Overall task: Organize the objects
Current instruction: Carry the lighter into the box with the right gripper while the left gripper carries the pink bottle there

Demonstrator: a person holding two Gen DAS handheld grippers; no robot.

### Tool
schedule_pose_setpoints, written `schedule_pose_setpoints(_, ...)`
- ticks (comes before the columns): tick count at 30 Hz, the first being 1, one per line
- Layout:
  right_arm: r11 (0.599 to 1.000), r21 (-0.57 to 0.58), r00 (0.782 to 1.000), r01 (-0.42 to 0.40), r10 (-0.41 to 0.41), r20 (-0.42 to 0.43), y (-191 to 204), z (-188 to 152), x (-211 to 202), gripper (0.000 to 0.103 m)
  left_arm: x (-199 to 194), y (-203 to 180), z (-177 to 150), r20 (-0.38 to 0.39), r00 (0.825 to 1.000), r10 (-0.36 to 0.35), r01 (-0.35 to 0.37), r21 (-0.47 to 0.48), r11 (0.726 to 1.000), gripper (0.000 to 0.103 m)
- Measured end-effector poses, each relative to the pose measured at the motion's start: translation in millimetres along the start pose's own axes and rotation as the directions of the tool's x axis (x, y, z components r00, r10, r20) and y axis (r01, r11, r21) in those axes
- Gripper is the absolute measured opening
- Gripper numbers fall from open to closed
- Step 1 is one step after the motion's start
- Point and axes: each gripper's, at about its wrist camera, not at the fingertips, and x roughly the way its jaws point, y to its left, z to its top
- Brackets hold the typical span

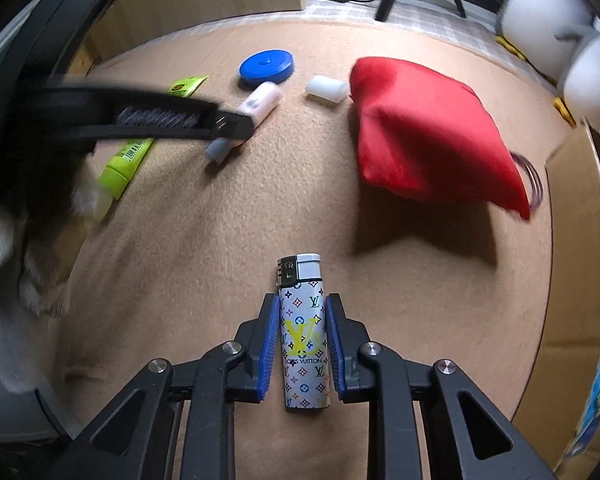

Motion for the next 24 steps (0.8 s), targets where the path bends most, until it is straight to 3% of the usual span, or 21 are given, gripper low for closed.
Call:
schedule_pose_setpoints(11,0.99,0.133,0.995,-0.036,0.023,0.097,-20,-24,-27,0.02,-28,-2,-67,0.018,0.999,-0.027,0.028,-0.064,0.998,0.022)
schedule_pose_setpoints(16,0.989,0.142,0.988,-0.035,0.013,0.154,-28,-22,-50,0.018,-48,-14,-74,0.052,0.998,-0.027,0.029,-0.048,0.998,0.022)
schedule_pose_setpoints(17,0.988,0.147,0.986,-0.038,0.014,0.164,-28,-23,-55,0.011,-52,-17,-74,0.058,0.998,-0.032,0.035,-0.044,0.998,0.022)
schedule_pose_setpoints(18,0.987,0.157,0.984,-0.042,0.014,0.177,-33,-24,-63,0.01,-56,-21,-74,0.066,0.997,-0.036,0.039,-0.039,0.998,0.022)
schedule_pose_setpoints(24,0.975,0.203,0.98,-0.084,0.043,0.196,-58,-22,-70,0.01,-62,-55,-66,0.096,0.994,-0.052,0.051,0.012,0.999,0.022)
